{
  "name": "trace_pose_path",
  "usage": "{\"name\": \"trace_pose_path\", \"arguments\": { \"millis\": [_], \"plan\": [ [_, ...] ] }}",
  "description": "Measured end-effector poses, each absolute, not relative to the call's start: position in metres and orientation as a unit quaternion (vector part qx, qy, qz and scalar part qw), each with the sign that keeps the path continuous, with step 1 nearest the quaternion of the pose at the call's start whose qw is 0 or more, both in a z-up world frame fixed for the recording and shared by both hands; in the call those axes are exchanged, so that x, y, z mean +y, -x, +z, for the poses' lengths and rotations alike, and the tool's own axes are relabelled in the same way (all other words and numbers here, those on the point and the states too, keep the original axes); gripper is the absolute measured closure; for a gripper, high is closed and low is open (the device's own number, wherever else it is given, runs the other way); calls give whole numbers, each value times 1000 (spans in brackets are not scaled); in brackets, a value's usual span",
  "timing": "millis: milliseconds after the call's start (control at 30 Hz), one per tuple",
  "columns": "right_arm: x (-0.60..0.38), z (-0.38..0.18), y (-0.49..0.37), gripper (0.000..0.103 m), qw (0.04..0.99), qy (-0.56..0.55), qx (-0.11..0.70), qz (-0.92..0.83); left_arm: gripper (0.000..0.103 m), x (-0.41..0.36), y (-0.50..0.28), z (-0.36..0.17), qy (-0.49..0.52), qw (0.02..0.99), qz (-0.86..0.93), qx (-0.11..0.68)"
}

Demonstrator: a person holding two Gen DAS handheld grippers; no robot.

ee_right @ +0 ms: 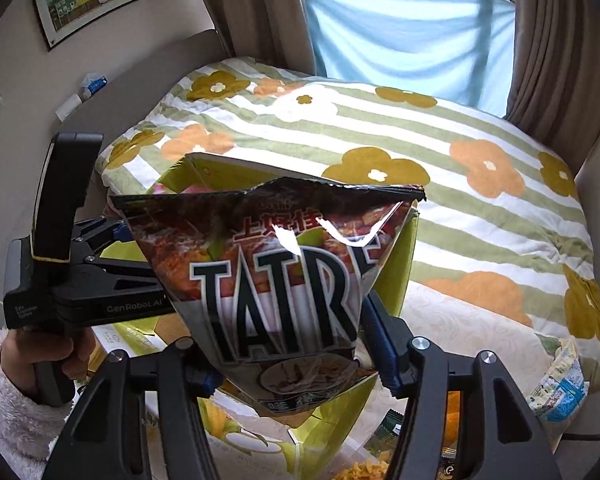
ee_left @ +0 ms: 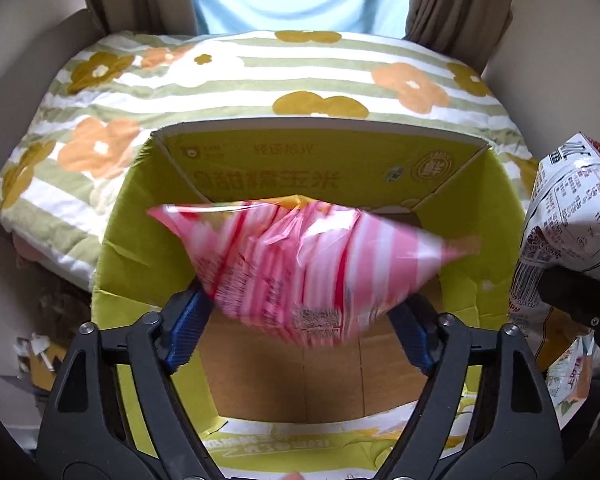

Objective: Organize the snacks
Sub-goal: 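Drop the pink bag into the box with the left tool while the right drops TATRE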

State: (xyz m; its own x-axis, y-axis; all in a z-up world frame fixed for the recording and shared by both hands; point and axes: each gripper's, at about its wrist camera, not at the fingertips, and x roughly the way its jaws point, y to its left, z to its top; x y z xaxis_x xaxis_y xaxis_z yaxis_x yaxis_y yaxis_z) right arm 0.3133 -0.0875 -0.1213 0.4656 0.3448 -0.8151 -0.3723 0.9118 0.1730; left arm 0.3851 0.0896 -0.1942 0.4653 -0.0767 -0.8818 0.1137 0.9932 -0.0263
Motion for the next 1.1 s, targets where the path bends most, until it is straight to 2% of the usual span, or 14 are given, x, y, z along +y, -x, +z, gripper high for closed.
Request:
{"name": "trace_pose_path", "arguments": {
  "millis": [67, 767, 800, 867, 900, 933, 1100],
  "plan": [
    [-89, -123, -317, 48, 855, 11, 475, 209, 2, 89, -384, -195, -22, 855, -50, 515],
    [-62, -132, -328, 47, 842, 47, 490, 220, 1, 151, -328, -165, 54, 863, -20, 501],
    [-62, -134, -328, 45, 843, 45, 492, 211, 1, 153, -326, -165, 57, 863, -20, 501],
    [-62, -138, -328, 28, 846, 35, 492, 204, 1, 157, -320, -163, 63, 864, -19, 500],
    [-62, -138, -328, 8, 849, 29, 488, 202, 1, 158, -318, -161, 65, 864, -20, 499],
    [-63, -138, -325, 0, 853, 25, 481, 203, 1, 159, -315, -160, 67, 865, -20, 498],
    [-61, -133, -309, 0, 866, 35, 459, 196, 1, 163, -301, -155, 69, 868, -19, 491]
  ]
}}
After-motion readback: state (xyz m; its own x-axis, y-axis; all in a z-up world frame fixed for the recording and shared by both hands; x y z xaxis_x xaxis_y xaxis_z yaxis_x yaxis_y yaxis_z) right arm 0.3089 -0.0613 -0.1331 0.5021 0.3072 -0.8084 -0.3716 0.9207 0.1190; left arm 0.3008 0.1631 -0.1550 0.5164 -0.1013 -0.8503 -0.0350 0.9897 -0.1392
